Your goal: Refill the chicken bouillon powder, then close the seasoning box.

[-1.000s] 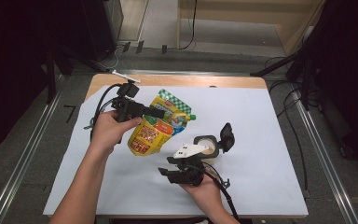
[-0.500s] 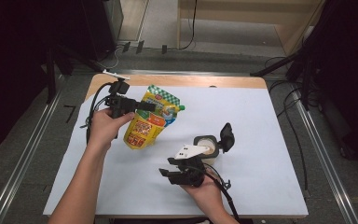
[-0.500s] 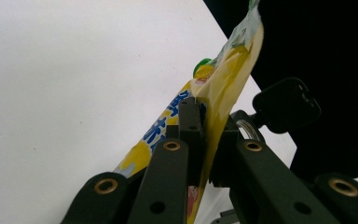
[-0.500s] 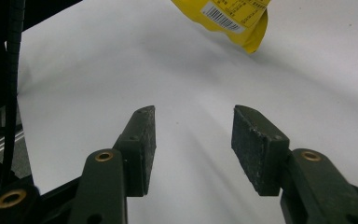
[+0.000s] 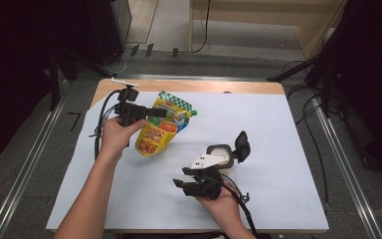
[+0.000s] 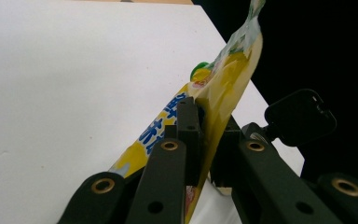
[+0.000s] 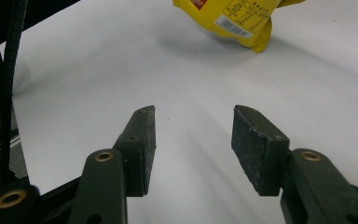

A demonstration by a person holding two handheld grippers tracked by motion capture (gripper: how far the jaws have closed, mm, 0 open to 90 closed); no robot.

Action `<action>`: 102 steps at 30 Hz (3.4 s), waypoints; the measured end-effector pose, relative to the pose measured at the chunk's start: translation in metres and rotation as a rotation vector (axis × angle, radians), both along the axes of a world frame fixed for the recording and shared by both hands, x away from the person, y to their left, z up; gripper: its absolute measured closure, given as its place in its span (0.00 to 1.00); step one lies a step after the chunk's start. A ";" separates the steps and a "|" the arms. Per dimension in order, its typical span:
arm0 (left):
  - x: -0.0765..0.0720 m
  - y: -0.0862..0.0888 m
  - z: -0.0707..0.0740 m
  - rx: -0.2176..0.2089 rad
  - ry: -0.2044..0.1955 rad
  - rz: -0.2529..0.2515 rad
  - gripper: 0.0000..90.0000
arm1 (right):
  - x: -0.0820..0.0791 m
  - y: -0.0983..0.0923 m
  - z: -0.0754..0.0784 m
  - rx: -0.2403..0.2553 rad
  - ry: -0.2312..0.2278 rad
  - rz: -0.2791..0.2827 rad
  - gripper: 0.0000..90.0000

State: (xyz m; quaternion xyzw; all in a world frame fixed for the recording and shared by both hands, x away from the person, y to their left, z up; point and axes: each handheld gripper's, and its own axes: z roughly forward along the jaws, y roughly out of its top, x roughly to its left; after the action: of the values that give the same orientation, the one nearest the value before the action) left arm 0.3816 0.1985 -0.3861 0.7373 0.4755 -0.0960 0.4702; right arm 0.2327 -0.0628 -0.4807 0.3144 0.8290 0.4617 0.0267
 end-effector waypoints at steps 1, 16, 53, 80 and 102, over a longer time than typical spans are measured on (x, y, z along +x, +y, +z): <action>-0.001 0.001 0.000 0.008 -0.004 0.005 0.95 | 0.000 0.000 0.000 0.001 0.000 -0.001 0.57; -0.033 0.034 0.001 0.012 -0.063 0.037 0.94 | 0.003 0.001 0.007 0.014 -0.016 0.011 0.57; -0.094 0.068 -0.007 0.111 -0.178 0.059 0.59 | 0.008 -0.002 0.018 0.024 0.001 0.045 0.62; -0.106 0.098 -0.004 0.125 -0.181 0.111 0.49 | 0.031 -0.050 0.056 0.010 0.087 -0.026 0.72; -0.110 0.113 -0.010 0.168 -0.157 0.143 0.44 | 0.046 -0.101 0.087 0.047 0.091 -0.091 1.00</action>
State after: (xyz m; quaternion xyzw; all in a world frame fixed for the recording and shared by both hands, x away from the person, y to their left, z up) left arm 0.2720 0.3111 -0.3966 0.7437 0.4947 0.0360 0.4482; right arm 0.2790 -0.1637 -0.3940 0.3727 0.8032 0.4648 0.0026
